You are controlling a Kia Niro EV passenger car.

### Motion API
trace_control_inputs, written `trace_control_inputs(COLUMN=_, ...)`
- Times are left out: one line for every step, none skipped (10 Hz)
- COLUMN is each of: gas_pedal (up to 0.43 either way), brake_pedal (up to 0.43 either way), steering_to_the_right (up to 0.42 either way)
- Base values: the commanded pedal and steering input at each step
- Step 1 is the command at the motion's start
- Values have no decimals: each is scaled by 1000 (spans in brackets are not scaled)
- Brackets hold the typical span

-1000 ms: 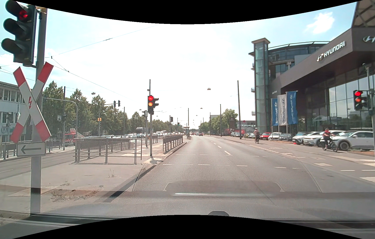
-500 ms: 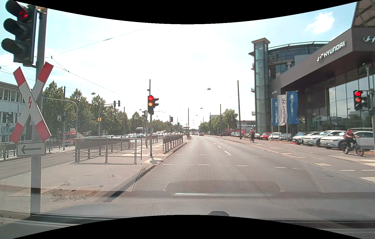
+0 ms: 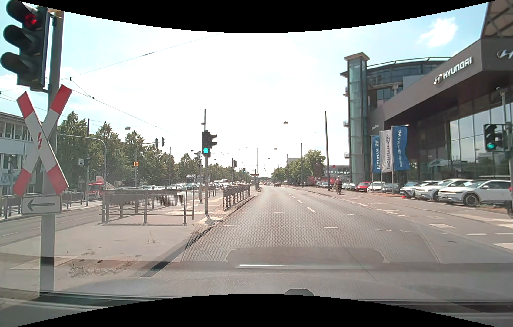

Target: Follow the waypoints while adhering to traffic rules and regulations

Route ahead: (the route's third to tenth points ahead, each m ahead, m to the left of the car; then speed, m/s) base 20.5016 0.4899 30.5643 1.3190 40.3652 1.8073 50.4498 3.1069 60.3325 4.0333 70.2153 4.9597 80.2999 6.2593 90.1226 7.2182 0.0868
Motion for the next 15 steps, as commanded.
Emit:
trace_control_inputs(gas_pedal=39, brake_pedal=0, steering_to_the_right=-10)
trace_control_inputs(gas_pedal=110, brake_pedal=0, steering_to_the_right=-10)
trace_control_inputs(gas_pedal=157, brake_pedal=0, steering_to_the_right=-11)
trace_control_inputs(gas_pedal=197, brake_pedal=0, steering_to_the_right=-12)
trace_control_inputs(gas_pedal=240, brake_pedal=0, steering_to_the_right=-13)
trace_control_inputs(gas_pedal=280, brake_pedal=0, steering_to_the_right=-15)
trace_control_inputs(gas_pedal=319, brake_pedal=0, steering_to_the_right=-16)
trace_control_inputs(gas_pedal=370, brake_pedal=0, steering_to_the_right=-18)
trace_control_inputs(gas_pedal=390, brake_pedal=0, steering_to_the_right=-18)
trace_control_inputs(gas_pedal=409, brake_pedal=0, steering_to_the_right=-18)
trace_control_inputs(gas_pedal=409, brake_pedal=0, steering_to_the_right=-18)
trace_control_inputs(gas_pedal=421, brake_pedal=0, steering_to_the_right=-16)
trace_control_inputs(gas_pedal=421, brake_pedal=0, steering_to_the_right=-15)
trace_control_inputs(gas_pedal=421, brake_pedal=0, steering_to_the_right=-11)
trace_control_inputs(gas_pedal=429, brake_pedal=0, steering_to_the_right=-8)
